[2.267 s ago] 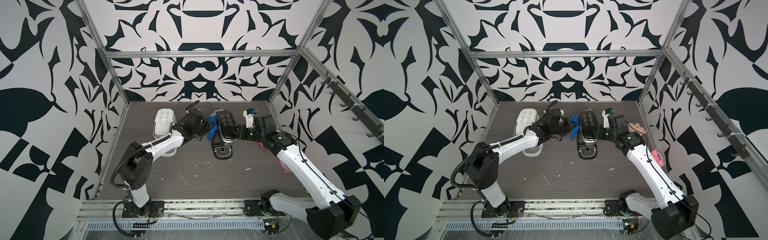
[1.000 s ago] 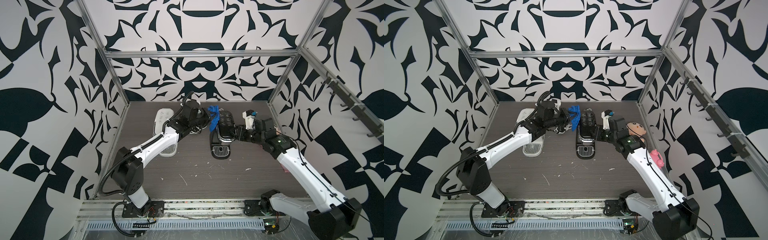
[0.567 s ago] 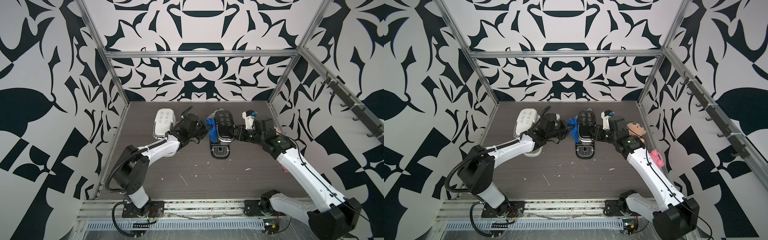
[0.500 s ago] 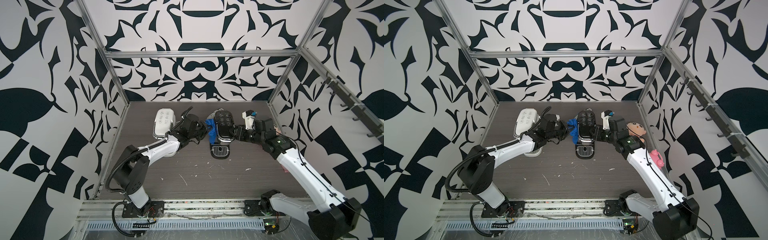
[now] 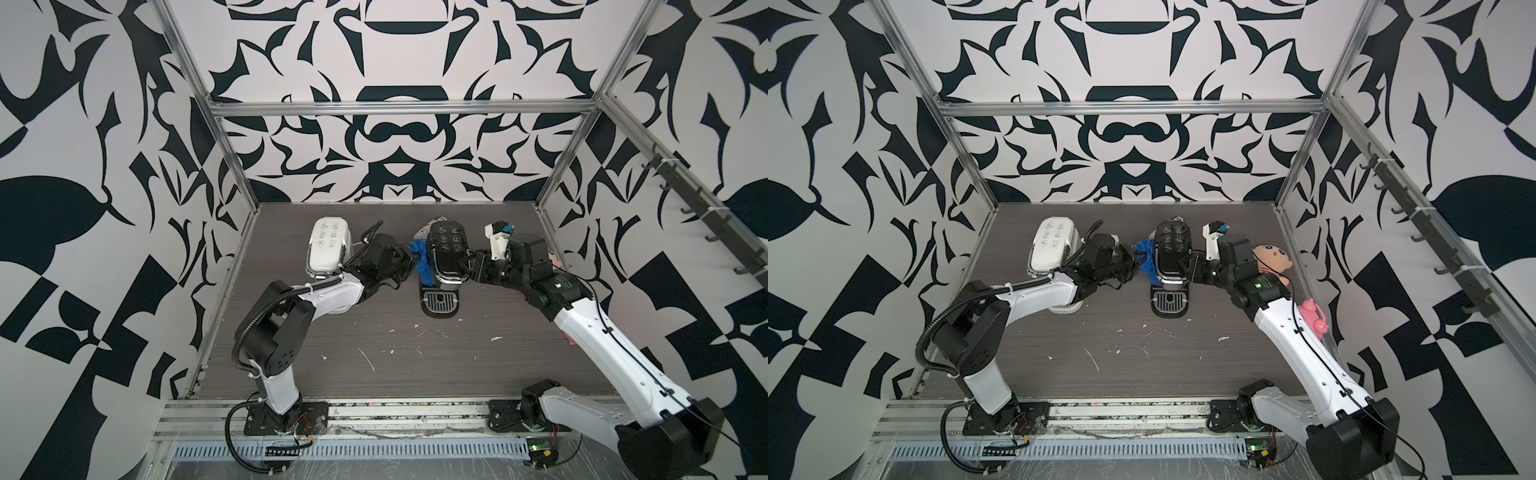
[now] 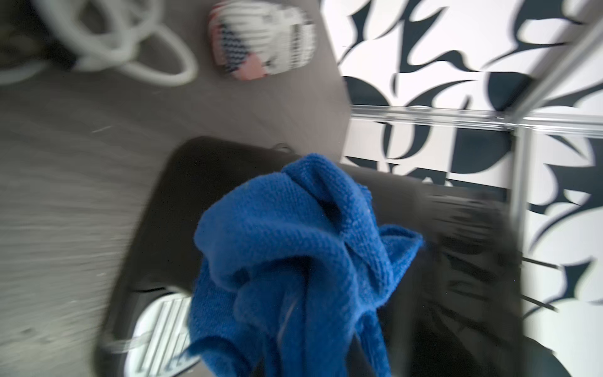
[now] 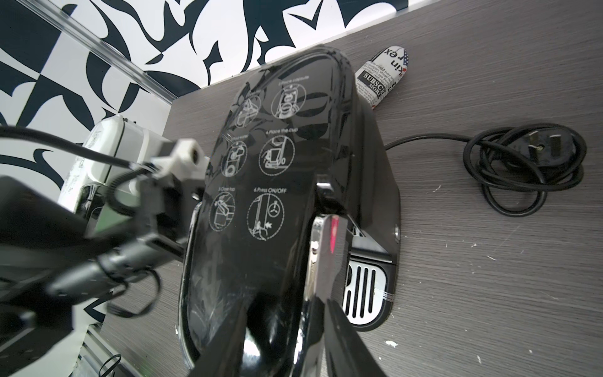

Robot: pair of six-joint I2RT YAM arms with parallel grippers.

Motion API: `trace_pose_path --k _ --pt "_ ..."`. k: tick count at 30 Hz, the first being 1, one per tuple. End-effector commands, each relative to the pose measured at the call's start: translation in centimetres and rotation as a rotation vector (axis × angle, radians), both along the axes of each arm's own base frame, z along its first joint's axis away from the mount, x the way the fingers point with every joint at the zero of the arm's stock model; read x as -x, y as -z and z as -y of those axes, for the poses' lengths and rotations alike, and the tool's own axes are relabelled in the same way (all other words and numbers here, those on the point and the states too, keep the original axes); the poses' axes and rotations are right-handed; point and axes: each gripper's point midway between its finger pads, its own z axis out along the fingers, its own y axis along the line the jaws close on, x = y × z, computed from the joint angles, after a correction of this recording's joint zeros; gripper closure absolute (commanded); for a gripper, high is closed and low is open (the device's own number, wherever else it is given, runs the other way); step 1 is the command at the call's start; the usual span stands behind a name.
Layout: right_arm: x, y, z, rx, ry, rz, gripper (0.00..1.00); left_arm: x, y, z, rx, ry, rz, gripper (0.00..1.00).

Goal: Wipe the surface of a coffee machine
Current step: Wipe the dirt from the surface of the coffee machine.

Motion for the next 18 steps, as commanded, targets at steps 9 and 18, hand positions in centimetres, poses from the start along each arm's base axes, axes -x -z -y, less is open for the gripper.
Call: trace_pose_path --k 9,18 --pt "5.5 8.4 0.9 0.105 -0.03 -0.347 0.59 1.8 4.5 2.2 0.001 0.112 -0.07 1.0" --pt "5.7 8.7 0.8 0.097 -0.039 -0.359 0.59 -1.0 -1.0 -1.2 -0.094 0.076 0.084 1.0"
